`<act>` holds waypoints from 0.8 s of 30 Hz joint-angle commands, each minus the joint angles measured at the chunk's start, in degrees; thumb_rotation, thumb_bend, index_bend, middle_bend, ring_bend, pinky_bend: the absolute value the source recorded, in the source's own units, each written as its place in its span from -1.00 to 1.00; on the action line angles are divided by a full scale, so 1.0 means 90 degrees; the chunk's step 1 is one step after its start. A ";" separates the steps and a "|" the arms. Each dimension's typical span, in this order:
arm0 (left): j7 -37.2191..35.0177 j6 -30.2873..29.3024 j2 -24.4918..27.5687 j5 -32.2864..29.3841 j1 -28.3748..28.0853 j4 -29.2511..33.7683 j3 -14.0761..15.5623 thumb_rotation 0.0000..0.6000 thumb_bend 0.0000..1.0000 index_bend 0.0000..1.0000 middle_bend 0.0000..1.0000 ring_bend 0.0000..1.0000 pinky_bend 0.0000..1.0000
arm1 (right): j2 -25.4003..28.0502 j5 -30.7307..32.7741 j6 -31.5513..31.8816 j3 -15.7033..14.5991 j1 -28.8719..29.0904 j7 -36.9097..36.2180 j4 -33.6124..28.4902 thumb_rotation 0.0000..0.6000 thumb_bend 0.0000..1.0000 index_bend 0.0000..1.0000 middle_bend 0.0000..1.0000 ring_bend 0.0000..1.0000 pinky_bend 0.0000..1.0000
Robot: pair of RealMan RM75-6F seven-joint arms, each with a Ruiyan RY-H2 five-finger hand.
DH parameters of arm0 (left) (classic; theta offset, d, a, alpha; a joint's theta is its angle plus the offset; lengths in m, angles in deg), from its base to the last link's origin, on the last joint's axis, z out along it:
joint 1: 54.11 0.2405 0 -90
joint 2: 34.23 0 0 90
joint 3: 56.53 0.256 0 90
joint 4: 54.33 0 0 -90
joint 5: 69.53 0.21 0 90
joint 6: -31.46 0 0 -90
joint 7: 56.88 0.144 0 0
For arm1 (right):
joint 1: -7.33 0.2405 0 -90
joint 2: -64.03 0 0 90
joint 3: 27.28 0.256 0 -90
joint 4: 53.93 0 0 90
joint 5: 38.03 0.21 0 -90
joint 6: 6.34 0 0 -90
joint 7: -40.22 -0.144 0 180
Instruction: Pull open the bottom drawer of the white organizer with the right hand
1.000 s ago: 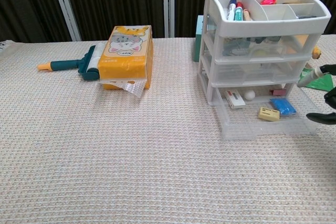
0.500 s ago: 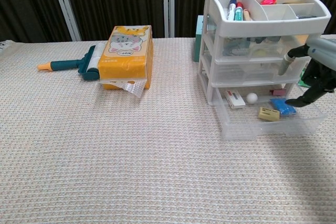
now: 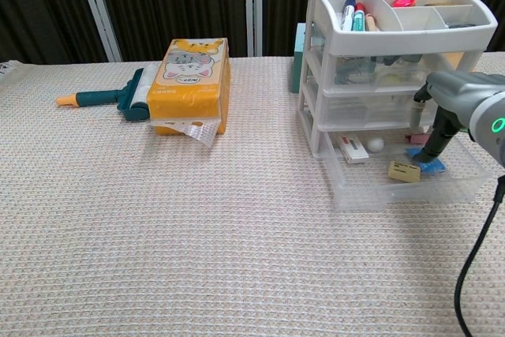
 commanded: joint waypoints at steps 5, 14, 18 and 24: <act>0.0017 0.0042 0.0000 -0.0011 -0.0013 0.0007 -0.0003 1.00 -0.92 -1.00 -1.00 -1.00 -1.00 | -0.0024 0.0511 -0.0136 0.0204 0.0105 -0.0187 0.0074 1.00 -0.80 -0.09 1.00 1.00 0.38; 0.0053 0.0073 -0.0012 -0.0005 -0.0022 0.0011 0.0001 1.00 -0.93 -1.00 -1.00 -1.00 -1.00 | 0.0065 0.0905 -0.0411 0.0232 0.0173 -0.0501 0.0221 1.00 -0.81 -0.11 1.00 1.00 0.38; 0.0070 0.0085 -0.0017 -0.0003 -0.0027 0.0014 0.0002 1.00 -0.92 -1.00 -1.00 -1.00 -1.00 | 0.0071 0.1041 -0.0510 0.0236 0.0192 -0.0600 0.0277 1.00 -0.81 -0.11 1.00 1.00 0.38; 0.0060 0.0099 -0.0014 -0.0023 -0.0028 0.0012 -0.0004 1.00 -0.93 -1.00 -1.00 -1.00 -1.00 | 0.0046 0.1299 -0.0721 0.0241 0.0234 -0.0756 0.0467 1.00 -0.82 -0.15 1.00 1.00 0.38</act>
